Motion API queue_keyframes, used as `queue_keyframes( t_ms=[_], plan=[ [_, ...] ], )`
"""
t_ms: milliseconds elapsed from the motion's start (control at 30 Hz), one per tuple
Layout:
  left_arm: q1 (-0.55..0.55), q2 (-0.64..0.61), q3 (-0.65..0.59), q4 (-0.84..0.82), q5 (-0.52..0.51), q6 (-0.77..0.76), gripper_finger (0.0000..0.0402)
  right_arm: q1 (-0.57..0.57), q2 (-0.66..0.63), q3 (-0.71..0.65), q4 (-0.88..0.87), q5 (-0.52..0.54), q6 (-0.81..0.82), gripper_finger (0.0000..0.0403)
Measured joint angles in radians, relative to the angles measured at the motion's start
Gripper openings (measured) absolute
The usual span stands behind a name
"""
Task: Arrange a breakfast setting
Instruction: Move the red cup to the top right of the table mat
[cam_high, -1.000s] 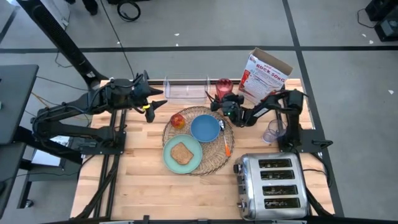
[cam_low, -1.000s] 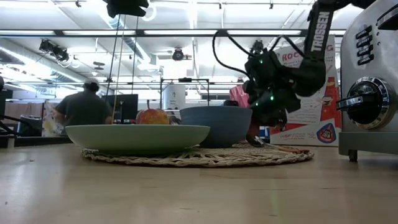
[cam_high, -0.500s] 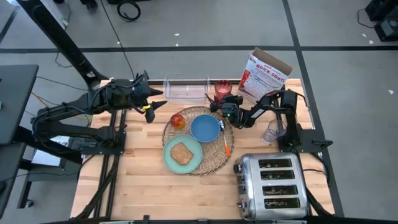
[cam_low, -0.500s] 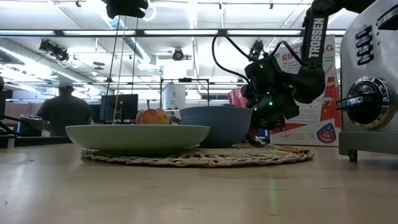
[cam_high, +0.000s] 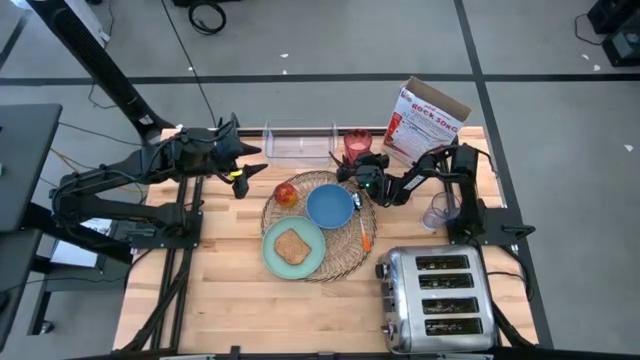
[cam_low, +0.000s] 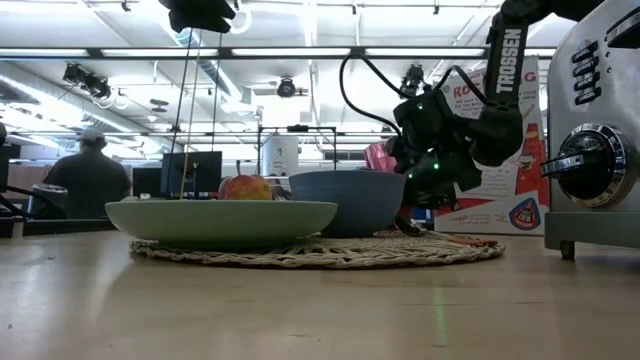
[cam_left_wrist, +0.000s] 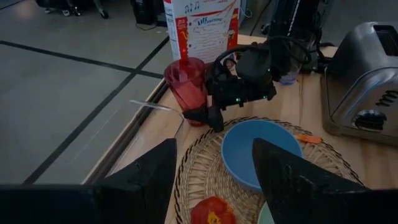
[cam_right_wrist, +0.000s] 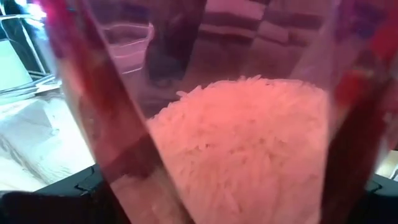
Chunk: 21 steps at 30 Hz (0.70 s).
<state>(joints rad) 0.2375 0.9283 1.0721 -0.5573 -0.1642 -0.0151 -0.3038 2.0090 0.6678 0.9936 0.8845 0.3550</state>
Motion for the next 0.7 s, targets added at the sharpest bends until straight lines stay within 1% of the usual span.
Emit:
queue_keyframes(
  t_ms=[100,200,500,700],
  plan=[
    [0.000,0.000,0.000,-0.001,0.000,0.000,0.0218,0.000,0.000,0.000,0.000,-0.017,-0.010,0.0385],
    [0.000,0.000,0.000,-0.002,0.000,0.000,0.0218,0.001,-0.018,0.000,-0.040,-0.029,0.008,0.0388],
    [0.000,0.000,0.000,-0.003,0.000,0.000,0.0218,0.003,-0.144,0.000,-0.283,-0.036,0.091,0.0388],
    [0.000,0.000,0.000,-0.002,0.000,0.000,0.0218,0.008,-0.214,0.000,-0.460,-0.105,0.211,0.0388]
  ],
)
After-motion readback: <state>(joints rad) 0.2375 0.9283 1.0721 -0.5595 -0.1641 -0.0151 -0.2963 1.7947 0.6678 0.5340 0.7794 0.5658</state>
